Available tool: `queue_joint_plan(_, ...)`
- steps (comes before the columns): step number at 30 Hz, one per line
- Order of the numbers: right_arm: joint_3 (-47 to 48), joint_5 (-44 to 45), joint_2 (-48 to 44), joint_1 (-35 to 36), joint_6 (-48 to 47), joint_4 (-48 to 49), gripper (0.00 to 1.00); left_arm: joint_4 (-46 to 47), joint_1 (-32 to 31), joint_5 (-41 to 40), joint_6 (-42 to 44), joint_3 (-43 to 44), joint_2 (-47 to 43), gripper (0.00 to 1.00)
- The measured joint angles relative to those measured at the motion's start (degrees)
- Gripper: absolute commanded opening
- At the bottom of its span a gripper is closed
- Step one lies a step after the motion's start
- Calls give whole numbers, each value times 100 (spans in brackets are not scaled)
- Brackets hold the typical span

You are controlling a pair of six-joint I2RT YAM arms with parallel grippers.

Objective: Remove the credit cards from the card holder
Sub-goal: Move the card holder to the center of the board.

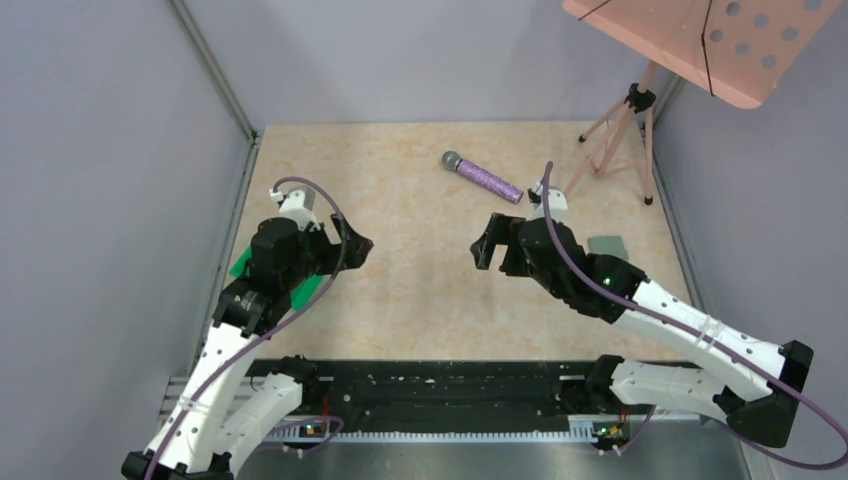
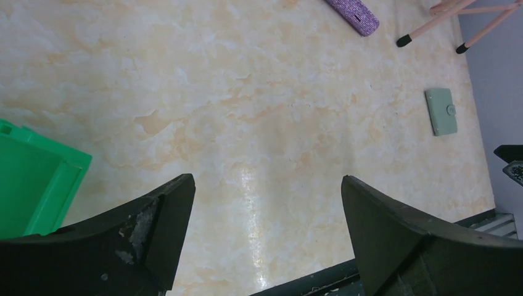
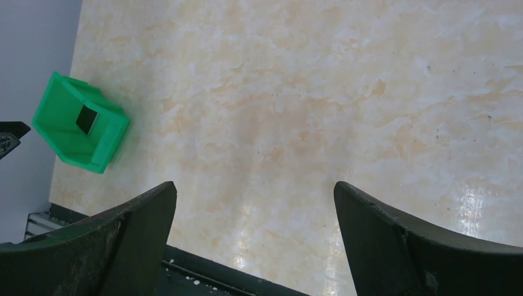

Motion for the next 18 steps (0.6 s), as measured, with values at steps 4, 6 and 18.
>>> queue_joint_plan(4, -35, 44, -50, 0, 11, 7, 99, 2, 0, -13, 50, -20, 4, 93)
queue_joint_plan(6, -42, 61, -114, 0, 26, -13, 99, -9, 0, -76, 133, -17, 4, 93)
queue_joint_plan(18, -184, 1180, -256, -105, -444, -11, 99, 17, 0, -640, 540, -136, -48, 92)
